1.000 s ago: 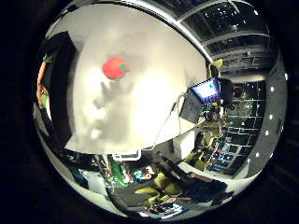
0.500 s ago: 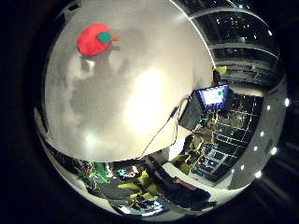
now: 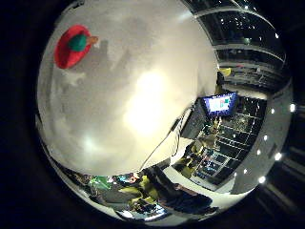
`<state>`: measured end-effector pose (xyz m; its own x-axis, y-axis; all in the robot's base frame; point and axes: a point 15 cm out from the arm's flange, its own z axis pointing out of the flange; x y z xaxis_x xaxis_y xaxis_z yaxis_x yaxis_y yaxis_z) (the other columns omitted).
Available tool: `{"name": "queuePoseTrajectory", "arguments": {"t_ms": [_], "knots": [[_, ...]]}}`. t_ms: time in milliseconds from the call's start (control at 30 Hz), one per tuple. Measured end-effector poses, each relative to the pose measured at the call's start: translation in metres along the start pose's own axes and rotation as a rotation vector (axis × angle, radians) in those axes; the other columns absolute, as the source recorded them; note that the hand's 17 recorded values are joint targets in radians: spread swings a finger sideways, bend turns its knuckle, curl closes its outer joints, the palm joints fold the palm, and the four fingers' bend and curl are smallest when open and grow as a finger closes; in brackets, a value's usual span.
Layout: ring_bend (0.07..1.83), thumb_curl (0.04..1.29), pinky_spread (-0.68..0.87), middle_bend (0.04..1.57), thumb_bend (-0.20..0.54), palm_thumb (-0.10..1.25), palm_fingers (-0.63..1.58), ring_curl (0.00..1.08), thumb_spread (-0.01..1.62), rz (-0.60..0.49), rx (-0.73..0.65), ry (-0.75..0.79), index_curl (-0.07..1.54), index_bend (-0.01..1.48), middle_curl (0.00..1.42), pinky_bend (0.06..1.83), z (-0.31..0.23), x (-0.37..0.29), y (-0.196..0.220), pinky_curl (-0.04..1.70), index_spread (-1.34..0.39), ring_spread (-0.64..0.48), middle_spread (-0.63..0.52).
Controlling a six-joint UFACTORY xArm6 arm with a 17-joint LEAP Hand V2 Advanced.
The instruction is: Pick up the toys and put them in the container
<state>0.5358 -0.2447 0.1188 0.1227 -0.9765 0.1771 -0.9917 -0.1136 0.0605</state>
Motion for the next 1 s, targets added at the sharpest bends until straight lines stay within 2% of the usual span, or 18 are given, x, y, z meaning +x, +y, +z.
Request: {"name": "queuePoseTrajectory", "arguments": {"t_ms": [467, 667, 733, 800, 833, 900, 933, 1000], "knots": [[0.31, 0.34, 0.39, 0.21, -0.025, 0.71, 0.15, 0.22, 0.99, -0.010, -0.060, -0.013, 0.29, 0.18, 0.32, 0.40, 0.043, -0.010, -0.004, 0.28, -0.36, 0.16, 0.05], [0.22, 0.34, 0.40, 0.19, -0.025, 0.71, 0.24, 0.20, 0.99, -0.008, -0.075, -0.011, 0.34, 0.26, 0.31, 0.32, 0.052, -0.017, -0.004, 0.26, -0.35, 0.17, 0.03], [0.16, 0.33, 0.40, 0.18, -0.022, 0.72, 0.33, 0.18, 0.99, -0.002, -0.076, -0.010, 0.40, 0.44, 0.31, 0.24, 0.052, -0.018, -0.005, 0.24, -0.37, 0.16, 0.01], [0.16, 0.34, 0.40, 0.19, -0.017, 0.74, 0.35, 0.17, 0.99, 0.001, -0.074, -0.008, 0.43, 0.52, 0.31, 0.21, 0.052, -0.018, -0.005, 0.24, -0.38, 0.16, 0.00], [0.13, 0.36, 0.40, 0.20, 0.027, 0.84, 0.44, 0.15, 0.99, -0.002, -0.073, -0.004, 0.47, 0.67, 0.31, 0.17, 0.051, -0.018, -0.006, 0.22, -0.41, 0.14, -0.03], [0.13, 0.38, 0.40, 0.26, 0.048, 0.93, 0.50, 0.13, 0.98, -0.001, -0.063, 0.000, 0.53, 0.85, 0.33, 0.14, 0.047, -0.016, -0.008, 0.19, -0.44, 0.11, -0.08], [0.13, 0.39, 0.39, 0.30, 0.053, 0.96, 0.55, 0.12, 0.98, 0.001, -0.056, 0.003, 0.57, 0.94, 0.34, 0.13, 0.043, -0.015, -0.009, 0.18, -0.45, 0.09, -0.11], [0.16, 0.41, 0.39, 0.36, 0.039, 1.01, 0.53, 0.11, 0.97, 0.005, -0.044, 0.010, 0.61, 1.04, 0.36, 0.15, 0.036, -0.011, -0.010, 0.16, -0.44, 0.05, -0.17]]}}
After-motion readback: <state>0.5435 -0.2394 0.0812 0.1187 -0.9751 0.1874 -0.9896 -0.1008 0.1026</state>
